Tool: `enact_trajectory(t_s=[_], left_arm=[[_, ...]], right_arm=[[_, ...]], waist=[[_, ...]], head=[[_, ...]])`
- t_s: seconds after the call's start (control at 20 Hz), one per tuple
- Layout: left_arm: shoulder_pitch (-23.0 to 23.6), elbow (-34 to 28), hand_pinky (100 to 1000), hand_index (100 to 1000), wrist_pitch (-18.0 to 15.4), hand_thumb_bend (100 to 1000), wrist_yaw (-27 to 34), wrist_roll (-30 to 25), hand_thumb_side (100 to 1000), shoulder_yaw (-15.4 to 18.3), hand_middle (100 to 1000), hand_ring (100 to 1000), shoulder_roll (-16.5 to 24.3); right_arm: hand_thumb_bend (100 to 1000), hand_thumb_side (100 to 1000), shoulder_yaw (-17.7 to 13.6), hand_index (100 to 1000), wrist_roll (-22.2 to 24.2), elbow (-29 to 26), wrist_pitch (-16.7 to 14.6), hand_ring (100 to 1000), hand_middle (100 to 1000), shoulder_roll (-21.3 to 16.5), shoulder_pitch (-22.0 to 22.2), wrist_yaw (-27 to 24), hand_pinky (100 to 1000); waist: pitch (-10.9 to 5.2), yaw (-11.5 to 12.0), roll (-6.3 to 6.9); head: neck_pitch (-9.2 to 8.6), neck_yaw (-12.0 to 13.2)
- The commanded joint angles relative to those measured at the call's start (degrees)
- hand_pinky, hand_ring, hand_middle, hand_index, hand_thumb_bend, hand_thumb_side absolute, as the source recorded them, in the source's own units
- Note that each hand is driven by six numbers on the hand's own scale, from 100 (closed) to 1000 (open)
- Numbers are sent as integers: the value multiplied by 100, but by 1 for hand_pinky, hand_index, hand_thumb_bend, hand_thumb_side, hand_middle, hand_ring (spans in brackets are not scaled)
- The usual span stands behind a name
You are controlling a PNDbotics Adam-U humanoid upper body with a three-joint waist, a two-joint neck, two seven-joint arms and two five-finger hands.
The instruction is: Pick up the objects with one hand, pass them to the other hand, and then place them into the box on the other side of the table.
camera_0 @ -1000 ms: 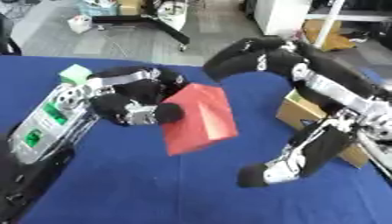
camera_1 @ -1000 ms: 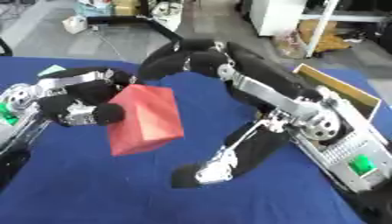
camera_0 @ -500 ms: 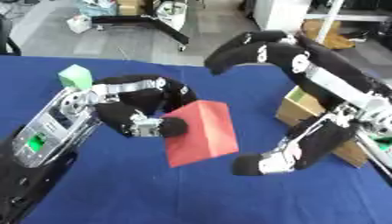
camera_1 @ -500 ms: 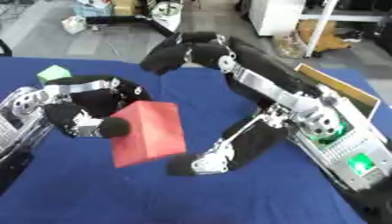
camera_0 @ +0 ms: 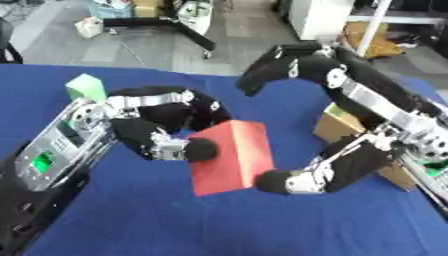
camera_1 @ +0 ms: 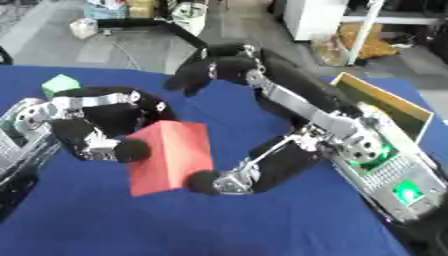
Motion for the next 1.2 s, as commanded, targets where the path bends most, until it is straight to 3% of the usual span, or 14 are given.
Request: enact_trajectory(t_s=[0.05,0.5,1.2], left_arm=[[-147,-121,742,605,18,273,46,0,458,30,491,589,41],[-186,-174,741,605,125,262,62,133,457,27,491,589,8],[-181,-68,739,603,118,276,16,351,436,154,489,587,20]], right_arm=[[549,258,23,785,94,-116,45,668,689,-14,-67,-10,688],[571,278,101,800,363,-116,137,676,698,36,-21,-89,692],[629,350,93,843,592,-116,4,705,730,-19,7,-82,712]], waist=[[8,5,1],[10,9,-16],[3,-19,-24]], head=[[-5,-22],[13,-23],[17,-25]])
